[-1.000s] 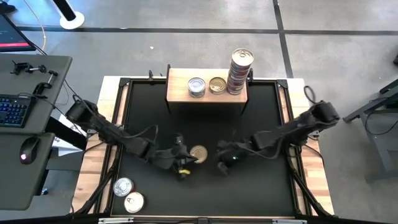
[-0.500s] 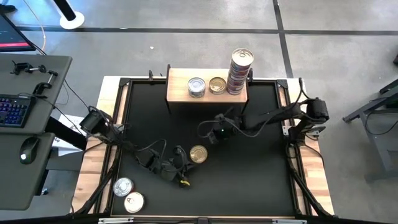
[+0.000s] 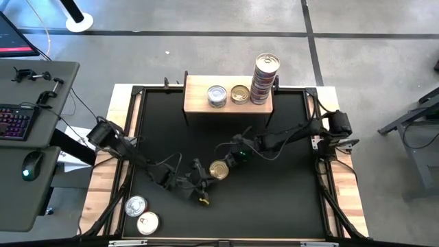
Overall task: Stack canned seafood by type on shelf
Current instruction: Stack the green tuna can on top of the green tuna can
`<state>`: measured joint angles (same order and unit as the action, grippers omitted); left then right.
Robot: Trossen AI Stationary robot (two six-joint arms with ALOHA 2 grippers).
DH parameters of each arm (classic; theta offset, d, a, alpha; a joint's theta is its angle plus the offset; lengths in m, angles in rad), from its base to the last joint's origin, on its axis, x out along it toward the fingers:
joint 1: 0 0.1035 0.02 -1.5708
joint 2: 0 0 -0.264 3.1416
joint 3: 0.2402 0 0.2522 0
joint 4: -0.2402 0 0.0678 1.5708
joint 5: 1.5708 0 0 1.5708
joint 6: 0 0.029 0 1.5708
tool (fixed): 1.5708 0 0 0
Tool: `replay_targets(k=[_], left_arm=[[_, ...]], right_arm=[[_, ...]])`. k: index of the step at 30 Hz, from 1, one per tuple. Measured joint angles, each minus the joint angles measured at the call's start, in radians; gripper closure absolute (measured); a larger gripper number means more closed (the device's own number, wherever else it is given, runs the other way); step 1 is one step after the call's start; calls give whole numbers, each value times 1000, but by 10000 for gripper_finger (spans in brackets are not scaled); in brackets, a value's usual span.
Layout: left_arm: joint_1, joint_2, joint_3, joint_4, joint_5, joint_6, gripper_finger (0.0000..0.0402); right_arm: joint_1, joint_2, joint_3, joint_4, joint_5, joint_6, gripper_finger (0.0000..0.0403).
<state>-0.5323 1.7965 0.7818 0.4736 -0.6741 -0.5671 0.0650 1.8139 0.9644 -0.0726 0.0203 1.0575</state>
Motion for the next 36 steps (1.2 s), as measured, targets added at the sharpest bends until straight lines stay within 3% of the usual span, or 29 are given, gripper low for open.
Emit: replay_targets(k=[4,8,14,20,23,29,36], left_arm=[[33,-9,-1,-77,-75,-42,401],[92,8,-7,-135,-23,-97,401],[120,11,-124,174,138,15,401],[107,5,-256,345,136,-36,401],[105,4,-253,390,133,38,401],[108,3,-226,336,133,221,401],[108,3,-227,246,140,209,402]], right_arm=[[7,-4,0,-7,-22,-7,403],[29,-4,0,-12,-24,-16,403],[55,-4,0,-17,-24,-31,403],[60,-4,0,-20,-24,-43,403],[60,-4,0,-14,-32,-37,403],[60,-4,0,8,-99,14,403],[72,-2,0,2,-64,64,403]])
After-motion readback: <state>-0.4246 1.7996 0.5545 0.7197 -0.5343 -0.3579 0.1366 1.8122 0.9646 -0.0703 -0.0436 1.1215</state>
